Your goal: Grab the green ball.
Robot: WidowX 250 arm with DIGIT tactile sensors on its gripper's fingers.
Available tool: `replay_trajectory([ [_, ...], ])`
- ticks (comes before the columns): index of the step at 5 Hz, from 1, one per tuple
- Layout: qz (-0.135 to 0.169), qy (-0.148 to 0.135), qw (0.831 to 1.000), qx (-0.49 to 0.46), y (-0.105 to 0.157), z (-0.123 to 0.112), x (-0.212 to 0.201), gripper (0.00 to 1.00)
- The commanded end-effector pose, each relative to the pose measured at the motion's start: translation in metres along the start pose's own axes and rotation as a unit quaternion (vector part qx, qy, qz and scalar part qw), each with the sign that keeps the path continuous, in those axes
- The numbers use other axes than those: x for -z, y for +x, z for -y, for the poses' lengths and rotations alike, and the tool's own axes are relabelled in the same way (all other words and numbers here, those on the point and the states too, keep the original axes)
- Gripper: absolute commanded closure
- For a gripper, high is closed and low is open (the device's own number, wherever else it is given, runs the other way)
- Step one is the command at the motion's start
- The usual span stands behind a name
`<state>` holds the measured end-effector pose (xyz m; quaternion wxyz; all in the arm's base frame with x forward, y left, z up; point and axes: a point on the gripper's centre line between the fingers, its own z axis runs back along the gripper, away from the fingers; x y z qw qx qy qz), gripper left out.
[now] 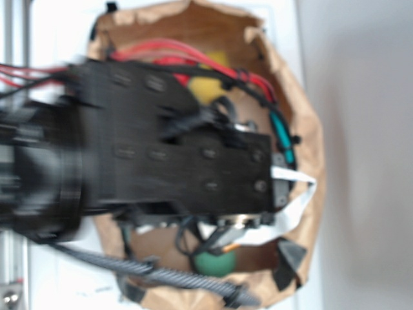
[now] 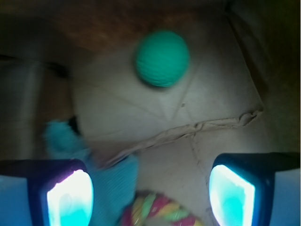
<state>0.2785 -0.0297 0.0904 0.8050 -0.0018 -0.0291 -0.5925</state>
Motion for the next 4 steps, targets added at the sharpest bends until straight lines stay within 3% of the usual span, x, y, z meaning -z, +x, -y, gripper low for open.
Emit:
replay_trajectory([
  [1,0.002,0.043,0.998,0.042,0.029,0.005,-0.008,0.00],
  [2,0.003,0.037,0.997,0.063,0.030,0.006,-0.003,0.00],
  [4,0.038,0.015,0.993,0.111,0.043,0.022,-0.002,0.00],
])
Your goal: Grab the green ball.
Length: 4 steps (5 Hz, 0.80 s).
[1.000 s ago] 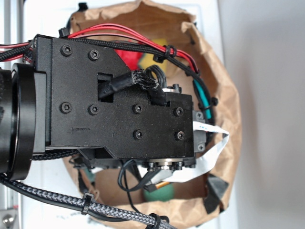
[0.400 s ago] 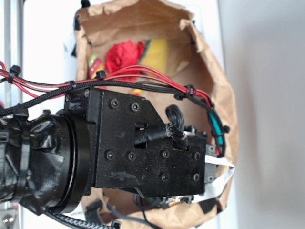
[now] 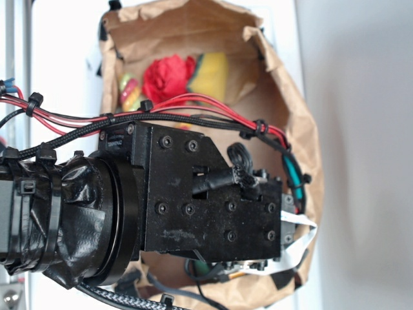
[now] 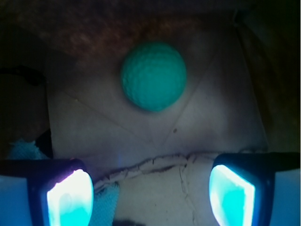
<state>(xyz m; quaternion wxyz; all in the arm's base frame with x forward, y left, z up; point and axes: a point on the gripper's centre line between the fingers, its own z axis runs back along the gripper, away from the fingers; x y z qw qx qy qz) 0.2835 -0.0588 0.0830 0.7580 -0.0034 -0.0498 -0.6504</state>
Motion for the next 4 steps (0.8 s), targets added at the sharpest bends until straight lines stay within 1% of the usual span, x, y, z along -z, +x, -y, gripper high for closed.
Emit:
replay_trajectory([
  [1,0.035,0.000,0.998,0.056,0.022,0.018,-0.012,0.00],
  [2,0.051,-0.008,0.995,0.086,0.026,0.022,-0.015,0.00],
  [3,0.066,-0.008,0.993,0.094,0.033,0.021,-0.016,0.00],
  [4,0.085,-0.002,0.993,0.081,0.037,0.019,-0.015,0.00],
])
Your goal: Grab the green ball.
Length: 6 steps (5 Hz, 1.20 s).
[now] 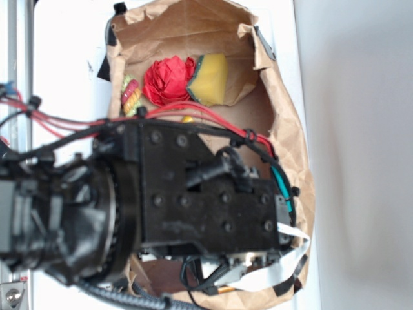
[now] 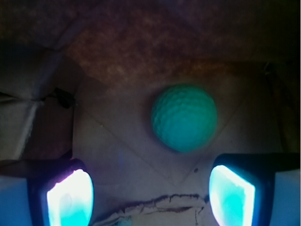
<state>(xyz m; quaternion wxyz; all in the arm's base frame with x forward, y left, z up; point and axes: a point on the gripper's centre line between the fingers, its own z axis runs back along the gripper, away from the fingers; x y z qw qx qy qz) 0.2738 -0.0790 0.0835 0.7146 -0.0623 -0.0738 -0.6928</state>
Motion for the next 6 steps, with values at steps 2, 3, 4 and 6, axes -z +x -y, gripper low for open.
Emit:
replay_trajectory([
  [2,0.032,-0.016,0.999,0.000,0.028,0.005,0.003,0.00],
  [3,0.048,-0.032,0.998,-0.020,0.029,-0.001,0.005,0.00],
  [4,0.043,-0.039,0.998,-0.017,0.030,-0.001,0.010,0.00],
  [6,0.058,-0.032,0.997,-0.033,0.032,-0.001,0.008,0.00],
])
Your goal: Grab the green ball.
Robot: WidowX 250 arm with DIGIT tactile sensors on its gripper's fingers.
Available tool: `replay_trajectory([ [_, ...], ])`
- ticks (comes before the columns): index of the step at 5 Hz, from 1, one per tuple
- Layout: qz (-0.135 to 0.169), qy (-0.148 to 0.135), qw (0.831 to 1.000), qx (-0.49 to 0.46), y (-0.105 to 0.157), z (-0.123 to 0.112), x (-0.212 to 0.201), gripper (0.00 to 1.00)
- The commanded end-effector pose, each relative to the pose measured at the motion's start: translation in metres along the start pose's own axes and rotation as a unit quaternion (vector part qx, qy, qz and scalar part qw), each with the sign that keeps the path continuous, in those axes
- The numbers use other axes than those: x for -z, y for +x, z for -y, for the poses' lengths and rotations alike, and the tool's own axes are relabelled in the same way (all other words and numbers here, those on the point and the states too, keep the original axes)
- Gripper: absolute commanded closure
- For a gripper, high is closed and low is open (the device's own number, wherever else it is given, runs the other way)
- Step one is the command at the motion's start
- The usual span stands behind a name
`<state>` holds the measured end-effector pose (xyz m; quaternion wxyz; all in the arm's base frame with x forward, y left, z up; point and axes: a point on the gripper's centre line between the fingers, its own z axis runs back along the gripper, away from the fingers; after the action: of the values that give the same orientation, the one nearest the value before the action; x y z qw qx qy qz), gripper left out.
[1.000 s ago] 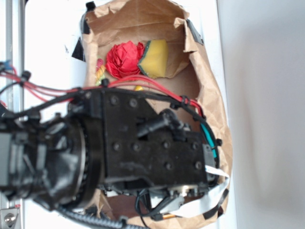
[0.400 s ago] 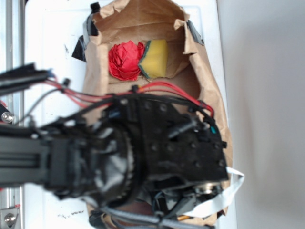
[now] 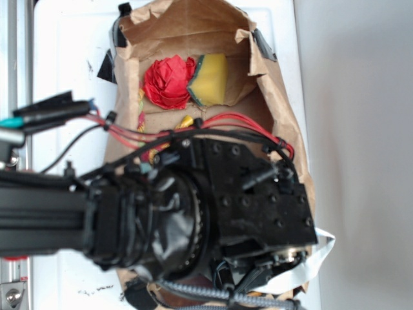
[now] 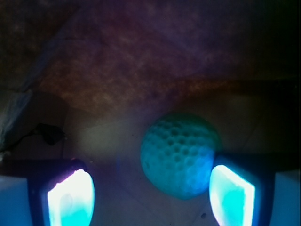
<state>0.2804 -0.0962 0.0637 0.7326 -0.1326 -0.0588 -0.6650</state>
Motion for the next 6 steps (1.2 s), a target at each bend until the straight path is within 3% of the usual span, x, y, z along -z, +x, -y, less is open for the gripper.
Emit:
replay_trajectory([
  [1,0.046,0.053,0.997,-0.025,0.015,0.003,-0.020,0.00],
  [4,0.066,0.069,0.995,-0.039,0.011,0.004,-0.036,0.00],
  [6,0.057,0.061,0.996,-0.038,0.016,0.001,-0.028,0.00],
])
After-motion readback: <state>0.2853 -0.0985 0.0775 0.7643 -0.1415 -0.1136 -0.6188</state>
